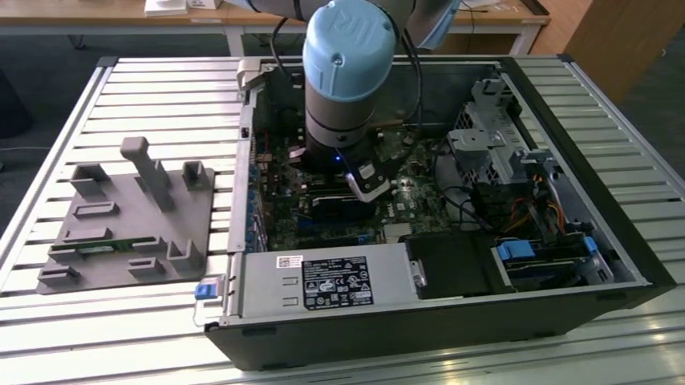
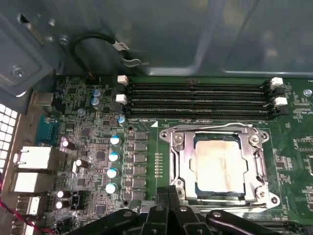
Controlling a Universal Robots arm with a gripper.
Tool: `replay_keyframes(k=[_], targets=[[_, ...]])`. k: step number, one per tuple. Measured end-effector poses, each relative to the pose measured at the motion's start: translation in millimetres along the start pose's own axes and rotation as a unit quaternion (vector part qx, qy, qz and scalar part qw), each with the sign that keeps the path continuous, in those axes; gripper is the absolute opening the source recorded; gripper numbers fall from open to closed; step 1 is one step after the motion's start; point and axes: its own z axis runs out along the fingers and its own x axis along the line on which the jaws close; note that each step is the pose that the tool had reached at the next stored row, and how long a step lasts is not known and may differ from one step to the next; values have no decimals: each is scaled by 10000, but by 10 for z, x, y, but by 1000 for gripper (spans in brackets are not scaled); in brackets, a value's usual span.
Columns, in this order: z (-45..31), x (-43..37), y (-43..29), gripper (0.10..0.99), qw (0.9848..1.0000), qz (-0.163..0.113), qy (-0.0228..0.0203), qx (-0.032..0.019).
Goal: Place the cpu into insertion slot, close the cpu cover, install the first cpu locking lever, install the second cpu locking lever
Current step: 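Install the second cpu locking lever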
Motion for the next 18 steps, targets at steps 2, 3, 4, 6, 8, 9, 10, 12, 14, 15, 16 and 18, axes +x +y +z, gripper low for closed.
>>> replay_keyframes(k=[2,3,4,6,8,9,10,12,14,15,16,18], targets=[[15,12,-4,106,10000,-1,-2,-16],[19,13,-7,106,10000,-1,-1,-23],[21,14,-7,106,10000,-1,-1,-26],[21,14,-7,106,10000,0,-1,-27],[18,17,-6,106,10000,-2,-3,-28],[10,17,-3,106,10000,-2,-3,-28],[-5,18,2,106,10000,-2,-4,-29],[-35,19,13,106,10000,-1,-3,-27],[-63,19,23,106,10000,-1,-3,-27],[-78,19,28,106,10000,-1,-3,-27],[-93,19,34,106,10000,-1,-3,-27],[-134,20,49,106,10000,-1,-3,-27]])
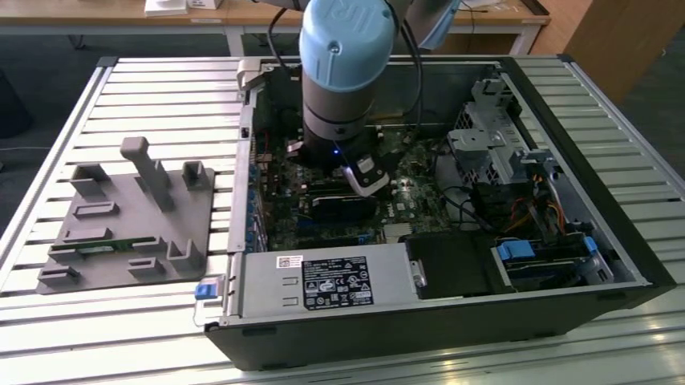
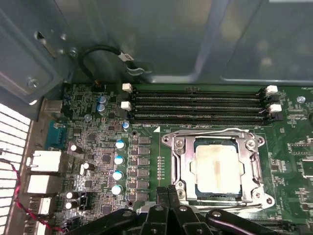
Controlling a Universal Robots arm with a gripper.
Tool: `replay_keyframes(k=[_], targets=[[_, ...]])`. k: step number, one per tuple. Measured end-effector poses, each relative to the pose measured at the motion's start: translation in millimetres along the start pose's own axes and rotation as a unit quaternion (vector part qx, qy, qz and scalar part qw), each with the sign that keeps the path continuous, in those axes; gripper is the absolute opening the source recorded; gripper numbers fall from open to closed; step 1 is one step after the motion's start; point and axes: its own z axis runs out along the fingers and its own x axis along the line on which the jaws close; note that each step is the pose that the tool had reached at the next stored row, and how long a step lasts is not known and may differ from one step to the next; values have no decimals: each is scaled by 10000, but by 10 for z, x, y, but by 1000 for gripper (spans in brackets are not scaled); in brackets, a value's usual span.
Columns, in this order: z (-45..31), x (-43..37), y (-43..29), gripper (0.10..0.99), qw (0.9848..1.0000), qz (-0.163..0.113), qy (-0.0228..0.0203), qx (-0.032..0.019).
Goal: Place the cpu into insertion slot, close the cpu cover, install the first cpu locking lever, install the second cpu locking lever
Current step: 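Install the second cpu locking lever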
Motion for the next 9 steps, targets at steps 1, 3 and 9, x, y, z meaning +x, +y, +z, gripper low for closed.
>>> replay_keyframes(k=[1,3,9], targets=[[-25,0,9,106,10000,0,0,0],[-92,1,34,106,10000,0,0,1],[-270,3,99,106,10000,0,0,0]])
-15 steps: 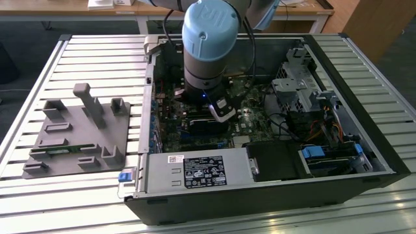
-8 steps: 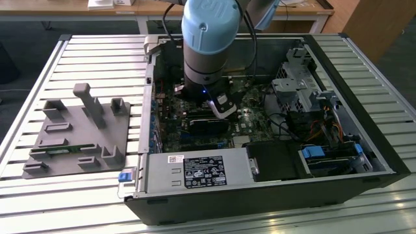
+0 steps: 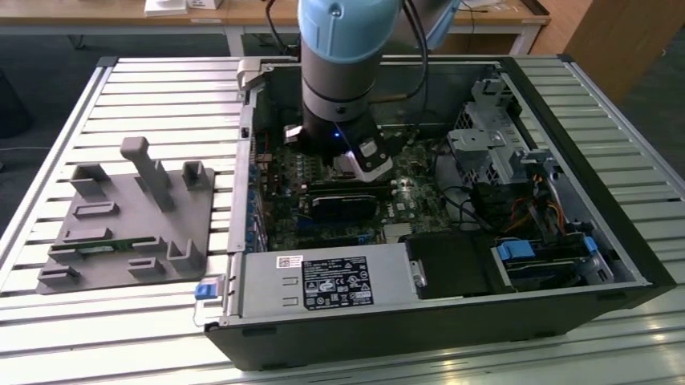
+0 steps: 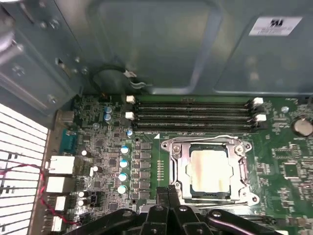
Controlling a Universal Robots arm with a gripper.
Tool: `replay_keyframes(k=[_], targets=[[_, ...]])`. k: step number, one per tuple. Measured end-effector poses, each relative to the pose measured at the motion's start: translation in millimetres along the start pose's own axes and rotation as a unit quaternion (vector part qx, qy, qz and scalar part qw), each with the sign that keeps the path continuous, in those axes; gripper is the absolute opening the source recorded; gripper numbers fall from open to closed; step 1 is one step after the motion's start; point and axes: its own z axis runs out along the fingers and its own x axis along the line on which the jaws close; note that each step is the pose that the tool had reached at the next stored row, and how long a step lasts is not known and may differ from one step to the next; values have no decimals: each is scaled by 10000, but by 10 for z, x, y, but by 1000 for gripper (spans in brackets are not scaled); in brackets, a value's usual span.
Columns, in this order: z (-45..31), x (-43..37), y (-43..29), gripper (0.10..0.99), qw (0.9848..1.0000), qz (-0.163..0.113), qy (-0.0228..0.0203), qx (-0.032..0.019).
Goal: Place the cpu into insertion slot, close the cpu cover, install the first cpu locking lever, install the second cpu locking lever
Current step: 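Install the second cpu locking lever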
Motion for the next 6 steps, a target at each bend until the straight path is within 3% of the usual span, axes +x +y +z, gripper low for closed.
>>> replay_keyframes(k=[3,6], targets=[[-68,1,25,106,10000,0,0,0],[-76,0,30,106,10000,-1,0,-1]])
